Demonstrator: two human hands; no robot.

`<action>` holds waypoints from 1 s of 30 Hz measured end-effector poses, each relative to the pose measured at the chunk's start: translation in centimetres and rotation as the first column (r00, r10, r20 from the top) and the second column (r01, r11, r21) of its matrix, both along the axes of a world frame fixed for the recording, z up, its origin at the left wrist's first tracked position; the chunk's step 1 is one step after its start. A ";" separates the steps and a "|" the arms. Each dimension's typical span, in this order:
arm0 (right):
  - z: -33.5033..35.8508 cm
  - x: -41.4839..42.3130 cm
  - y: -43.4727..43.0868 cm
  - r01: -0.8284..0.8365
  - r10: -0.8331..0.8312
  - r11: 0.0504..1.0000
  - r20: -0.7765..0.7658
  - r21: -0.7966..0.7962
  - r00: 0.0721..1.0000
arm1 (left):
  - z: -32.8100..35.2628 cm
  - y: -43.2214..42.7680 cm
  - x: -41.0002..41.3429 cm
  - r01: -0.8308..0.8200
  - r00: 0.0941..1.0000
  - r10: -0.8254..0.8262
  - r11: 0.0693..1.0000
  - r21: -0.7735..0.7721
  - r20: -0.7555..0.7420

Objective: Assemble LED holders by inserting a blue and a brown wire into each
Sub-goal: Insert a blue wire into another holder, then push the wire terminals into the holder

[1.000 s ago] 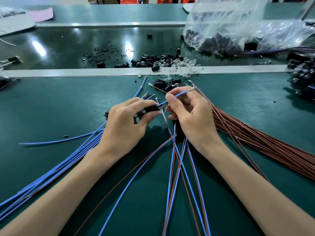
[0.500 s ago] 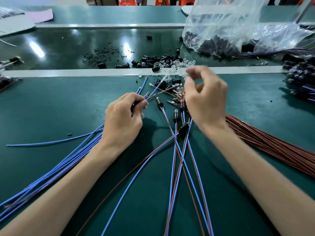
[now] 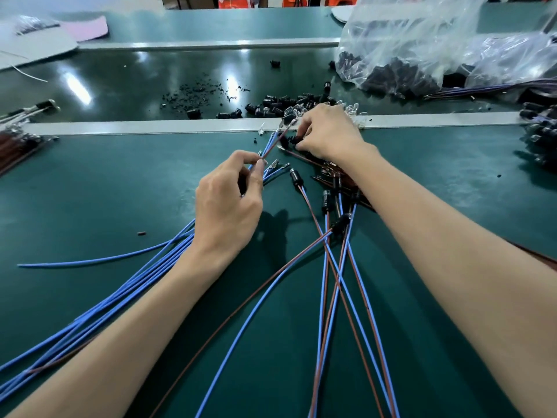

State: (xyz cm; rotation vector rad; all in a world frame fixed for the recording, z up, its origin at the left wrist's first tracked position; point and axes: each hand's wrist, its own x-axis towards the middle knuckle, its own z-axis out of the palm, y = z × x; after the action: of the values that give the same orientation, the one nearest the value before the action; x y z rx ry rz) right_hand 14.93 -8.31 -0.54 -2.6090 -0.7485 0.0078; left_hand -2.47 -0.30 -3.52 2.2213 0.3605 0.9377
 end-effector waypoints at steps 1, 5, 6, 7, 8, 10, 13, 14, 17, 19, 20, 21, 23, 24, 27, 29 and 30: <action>0.0 -0.1 -0.2 -0.006 0.006 1.000 0.000 0.007 1.000 | 0.0 0.0 0.0 0.000 1.000 0.000 1.000 -0.002 0.006; 0.1 -0.8 -1.1 0.008 -0.014 0.997 0.078 0.072 0.997 | 0.0 0.0 0.0 0.007 1.000 -0.007 1.000 -0.029 0.006; 0.1 -1.1 -1.5 0.025 -0.039 0.993 0.113 0.116 0.993 | 0.0 0.1 0.0 0.007 1.000 -0.007 0.999 -0.034 0.002; 0.0 -1.4 -2.0 0.040 -0.063 0.985 0.136 0.165 0.989 | 0.0 0.1 0.1 0.007 1.000 -0.007 0.999 -0.038 -0.001; -0.2 -1.7 -2.5 0.047 -0.077 0.977 0.141 0.206 0.987 | -0.1 0.1 0.1 0.007 1.000 -0.007 0.999 -0.040 -0.002; -0.7 -2.2 -3.5 0.024 -0.052 0.973 0.120 0.229 0.991 | -0.1 0.1 0.1 0.009 1.000 -0.009 0.999 -0.037 -0.002; -0.9 -2.2 -3.7 -0.006 -0.020 0.973 0.110 0.232 0.994 | -0.1 0.0 0.1 0.015 1.000 -0.015 1.000 -0.022 -0.011; -0.7 -1.9 -3.4 0.002 -0.031 0.968 0.111 0.253 0.993 | 0.0 0.0 0.0 0.018 1.000 -0.018 1.000 -0.023 -0.011; -0.4 -0.5 -2.1 0.004 -0.015 0.984 0.057 0.177 0.998 | 0.0 0.0 0.0 0.023 1.000 -0.023 0.999 -0.033 -0.004; -0.5 0.3 -1.3 -0.003 0.003 0.998 -0.001 0.060 1.000 | -0.1 0.1 0.0 0.023 1.000 -0.024 0.999 -0.035 -0.008; -0.5 0.6 -1.0 0.001 0.000 1.000 -0.008 0.025 1.000 | -0.1 0.1 0.0 0.026 1.000 -0.026 0.999 -0.039 -0.010; -0.4 0.8 -0.9 0.007 -0.007 1.000 -0.008 0.010 1.000 | -0.1 0.1 0.0 0.028 1.000 -0.029 0.999 -0.042 -0.012; -0.4 1.1 -0.9 0.012 -0.012 1.000 -0.012 0.011 1.000 | -0.1 0.1 0.0 0.033 0.999 -0.034 0.998 -0.051 -0.019; -0.5 1.1 -1.0 0.012 -0.012 1.000 -0.010 0.014 1.000 | -0.1 0.1 0.0 0.035 0.999 -0.036 0.998 -0.052 -0.020; -0.9 0.6 -1.5 0.035 -0.038 0.998 0.048 0.060 0.998 | 0.0 0.1 -0.1 0.035 0.999 -0.036 0.998 -0.044 -0.017; -0.5 0.0 -2.0 0.047 -0.070 0.982 0.120 0.184 0.990 | 0.0 0.1 -0.1 0.038 0.999 -0.038 0.998 -0.046 -0.013; -0.2 -0.4 -2.3 0.040 -0.078 0.963 0.135 0.267 0.988 | 0.0 0.1 -0.1 0.041 0.999 -0.041 0.998 -0.046 -0.011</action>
State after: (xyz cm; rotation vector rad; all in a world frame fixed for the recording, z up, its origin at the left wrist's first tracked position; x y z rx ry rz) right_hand 14.53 -10.64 -0.71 -2.3924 -0.6689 -0.2825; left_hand -2.52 -0.24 -3.51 2.1859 0.3376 0.8861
